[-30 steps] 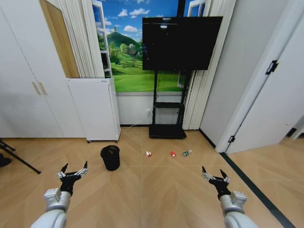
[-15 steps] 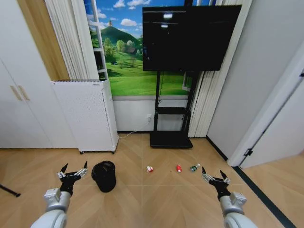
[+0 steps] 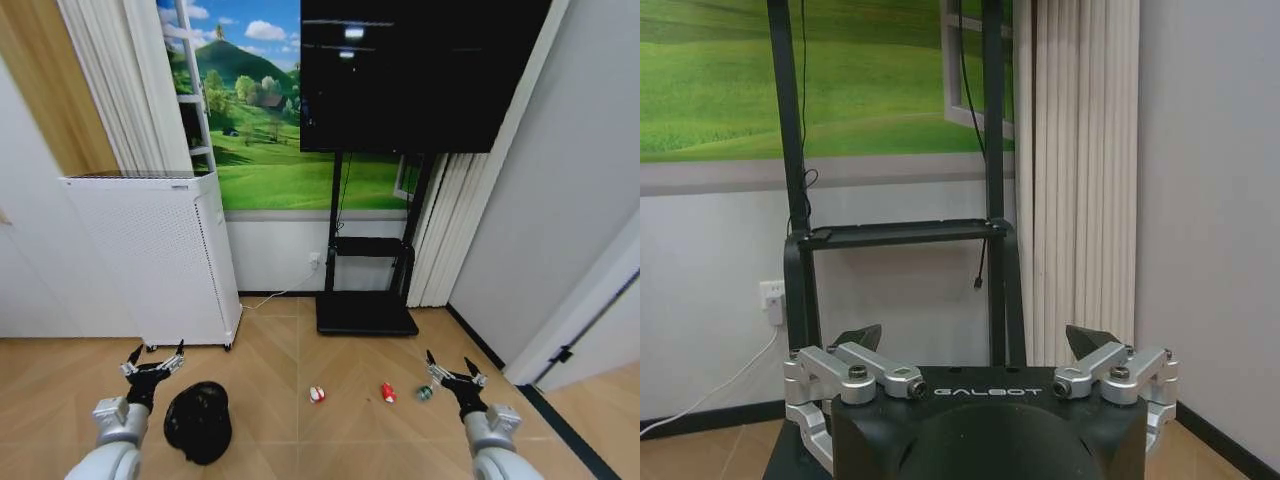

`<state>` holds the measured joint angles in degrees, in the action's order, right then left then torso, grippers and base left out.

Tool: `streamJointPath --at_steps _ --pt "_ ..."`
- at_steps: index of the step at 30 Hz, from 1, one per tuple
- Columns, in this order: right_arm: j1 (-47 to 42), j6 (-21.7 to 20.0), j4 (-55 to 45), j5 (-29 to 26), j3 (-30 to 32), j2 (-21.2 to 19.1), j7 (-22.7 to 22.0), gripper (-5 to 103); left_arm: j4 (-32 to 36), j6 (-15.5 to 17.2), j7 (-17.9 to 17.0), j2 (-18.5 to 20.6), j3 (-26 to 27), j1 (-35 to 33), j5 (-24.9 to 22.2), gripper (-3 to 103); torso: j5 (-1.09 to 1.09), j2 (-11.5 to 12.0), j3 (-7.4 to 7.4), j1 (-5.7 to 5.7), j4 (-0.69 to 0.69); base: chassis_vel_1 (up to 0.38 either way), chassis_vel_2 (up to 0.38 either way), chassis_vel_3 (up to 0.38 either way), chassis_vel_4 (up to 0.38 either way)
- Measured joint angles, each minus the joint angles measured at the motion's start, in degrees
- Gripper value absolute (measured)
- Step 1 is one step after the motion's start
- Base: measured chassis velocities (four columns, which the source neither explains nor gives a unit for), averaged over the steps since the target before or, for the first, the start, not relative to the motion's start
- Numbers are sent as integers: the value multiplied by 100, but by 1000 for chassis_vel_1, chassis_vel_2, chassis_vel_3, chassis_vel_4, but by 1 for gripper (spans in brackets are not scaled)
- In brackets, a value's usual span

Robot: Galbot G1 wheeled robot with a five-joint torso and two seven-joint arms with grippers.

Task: Pick up the trash bin and place the garbage on the floor into it.

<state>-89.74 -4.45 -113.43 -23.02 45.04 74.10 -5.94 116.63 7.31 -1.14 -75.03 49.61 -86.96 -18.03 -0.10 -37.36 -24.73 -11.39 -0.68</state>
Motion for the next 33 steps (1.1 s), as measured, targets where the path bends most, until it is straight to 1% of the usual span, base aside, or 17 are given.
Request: streamJointPath --at_steps 1,2,3,4,5,6,7,9,10,12,13,15,16,18,20,29,33 --pt "0 0 0 0 0 0 0 100 0 0 0 0 0 0 0 100 0 0 0 0 0 -366 357 367 -351" --pt "7 10 17 -4 -1 -1 -2 100 -3 -1 0 1 0 2 6 100 20 0 1 1 2 -351 357 353 -373" --pt "7 10 17 -4 -1 -1 -2 100 -3 -1 0 1 0 2 6 100 20 0 1 1 2 -351 357 353 -373" --pt "11 14 23 -11 -4 -2 -2 100 -13 0 0 2 -1 3 7 100 11 0 0 0 3 -342 348 364 -319" --pt "14 12 22 -13 -12 3 -22 100 -20 0 0 4 -1 3 9 100 1 0 0 0 0 -366 355 355 -353" --pt "14 12 22 -13 -12 3 -22 100 -20 0 0 4 -1 3 9 100 1 0 0 0 0 -366 355 355 -353" --pt "17 6 23 -8 -17 10 -31 100 -23 0 0 5 -1 4 9 100 18 1 0 0 3 -302 332 355 -308" --pt "21 12 29 28 -19 16 -25 100 -30 -1 -1 6 3 4 10 100 18 2 -2 -4 4 -302 269 299 -308" --pt "29 71 50 48 -21 18 -25 100 -42 0 0 5 2 1 13 100 2 1 -1 -4 1 -245 219 194 -186" --pt "37 105 64 51 -24 20 -25 100 -42 -1 -2 2 1 2 14 100 6 1 -2 -4 0 -176 219 84 -163" --pt "37 139 83 56 -27 22 -24 100 -43 0 -7 -5 1 -1 19 100 17 2 -2 -6 2 -92 115 84 -4" --pt "37 162 91 60 -29 23 -23 100 -44 -1 -11 -13 -2 -2 25 100 13 2 -2 -5 0 -92 25 1 -4" --pt "37 183 94 68 -29 26 -22 100 -47 0 -19 -19 -6 -6 27 100 5 1 -1 -3 2 0 0 0 0" --pt "28 233 113 93 -32 39 -21 100 -48 1 -26 -21 -7 -9 33 100 13 0 2 4 3 69 -41 -19 66" --pt "25 248 116 129 -33 45 -22 100 -51 2 -26 -22 -7 -10 34 100 9 -1 2 5 2 78 -74 -55 74" --pt "20 269 122 198 -30 55 -46 100 -51 2 -22 -20 -9 -9 35 100 11 0 0 1 2 24 -29 -25 25" --pt "41 426 163 211 -31 53 -44 100 -51 5 -44 -21 -10 -6 35 100 11 0 0 0 2 62 -48 -35 51"
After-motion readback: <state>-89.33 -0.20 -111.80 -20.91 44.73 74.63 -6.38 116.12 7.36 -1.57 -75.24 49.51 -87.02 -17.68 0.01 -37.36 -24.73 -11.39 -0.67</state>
